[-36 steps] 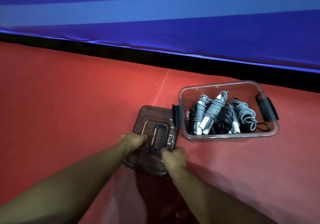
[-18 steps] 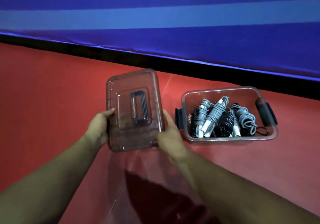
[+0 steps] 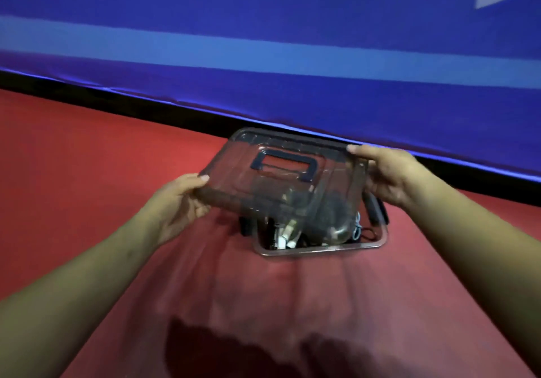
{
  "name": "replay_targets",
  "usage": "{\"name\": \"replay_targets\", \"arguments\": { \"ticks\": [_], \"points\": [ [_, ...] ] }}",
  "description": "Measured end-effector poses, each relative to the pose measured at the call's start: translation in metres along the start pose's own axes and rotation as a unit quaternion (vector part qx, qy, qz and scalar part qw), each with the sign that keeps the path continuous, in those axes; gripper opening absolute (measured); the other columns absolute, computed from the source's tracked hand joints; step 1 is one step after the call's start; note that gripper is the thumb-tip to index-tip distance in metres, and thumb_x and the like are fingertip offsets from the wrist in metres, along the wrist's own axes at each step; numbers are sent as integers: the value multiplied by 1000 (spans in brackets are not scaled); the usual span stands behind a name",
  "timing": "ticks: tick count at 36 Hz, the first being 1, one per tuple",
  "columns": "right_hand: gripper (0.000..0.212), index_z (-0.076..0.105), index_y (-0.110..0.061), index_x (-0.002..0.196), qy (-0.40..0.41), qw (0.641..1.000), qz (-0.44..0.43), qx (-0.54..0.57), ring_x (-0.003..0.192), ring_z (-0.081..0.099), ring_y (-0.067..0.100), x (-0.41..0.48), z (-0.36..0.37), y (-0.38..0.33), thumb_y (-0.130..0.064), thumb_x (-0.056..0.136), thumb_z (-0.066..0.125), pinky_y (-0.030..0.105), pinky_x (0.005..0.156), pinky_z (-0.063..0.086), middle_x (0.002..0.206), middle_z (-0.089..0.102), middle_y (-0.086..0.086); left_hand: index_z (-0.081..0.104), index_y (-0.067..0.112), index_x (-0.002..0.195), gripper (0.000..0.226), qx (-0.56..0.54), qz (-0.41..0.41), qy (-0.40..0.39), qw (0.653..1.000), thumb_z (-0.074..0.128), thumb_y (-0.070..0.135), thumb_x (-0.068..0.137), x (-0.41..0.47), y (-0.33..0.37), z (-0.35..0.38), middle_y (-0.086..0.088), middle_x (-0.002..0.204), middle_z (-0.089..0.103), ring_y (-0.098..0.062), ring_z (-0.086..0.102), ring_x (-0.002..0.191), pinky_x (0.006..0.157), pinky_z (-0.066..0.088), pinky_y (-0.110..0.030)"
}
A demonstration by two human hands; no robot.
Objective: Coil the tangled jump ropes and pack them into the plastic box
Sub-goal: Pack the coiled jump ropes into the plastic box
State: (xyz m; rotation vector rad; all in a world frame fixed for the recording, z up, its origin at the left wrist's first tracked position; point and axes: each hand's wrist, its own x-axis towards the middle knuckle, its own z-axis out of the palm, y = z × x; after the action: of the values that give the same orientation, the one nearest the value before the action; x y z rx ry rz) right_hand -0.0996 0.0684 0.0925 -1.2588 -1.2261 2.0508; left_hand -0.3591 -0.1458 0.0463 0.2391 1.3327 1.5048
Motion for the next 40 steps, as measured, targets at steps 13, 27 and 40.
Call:
{"name": "replay_targets", "arguments": {
  "ticks": [13,27,40],
  "points": [
    [29,61,-12,98,214,933,-85,-275,86,67,28,29,-81,48,-28,80,77,47,82,57,96,67,9,58,10,84,34,413,-109,6,904,51,38,101,0,-78,56,-4,52,63,-16,58,40,39,46,-22],
    [40,60,-11,132,179,874,-154,-424,115,58,27,34,-77,57,-15,92,63,23,93,38,125,63,9,54,10,92,41,727,99,59,677,30,40,106,-8,-90,70,-18,91,66,-41,64,97,78,47,-43],
    [39,57,-12,133,163,841,-187,-480,113,58,35,54,-83,83,-19,95,58,38,99,42,119,65,17,54,15,107,45,821,90,81,558,23,47,104,6,-89,68,-11,104,68,-37,66,99,75,47,-40]
  ]
}}
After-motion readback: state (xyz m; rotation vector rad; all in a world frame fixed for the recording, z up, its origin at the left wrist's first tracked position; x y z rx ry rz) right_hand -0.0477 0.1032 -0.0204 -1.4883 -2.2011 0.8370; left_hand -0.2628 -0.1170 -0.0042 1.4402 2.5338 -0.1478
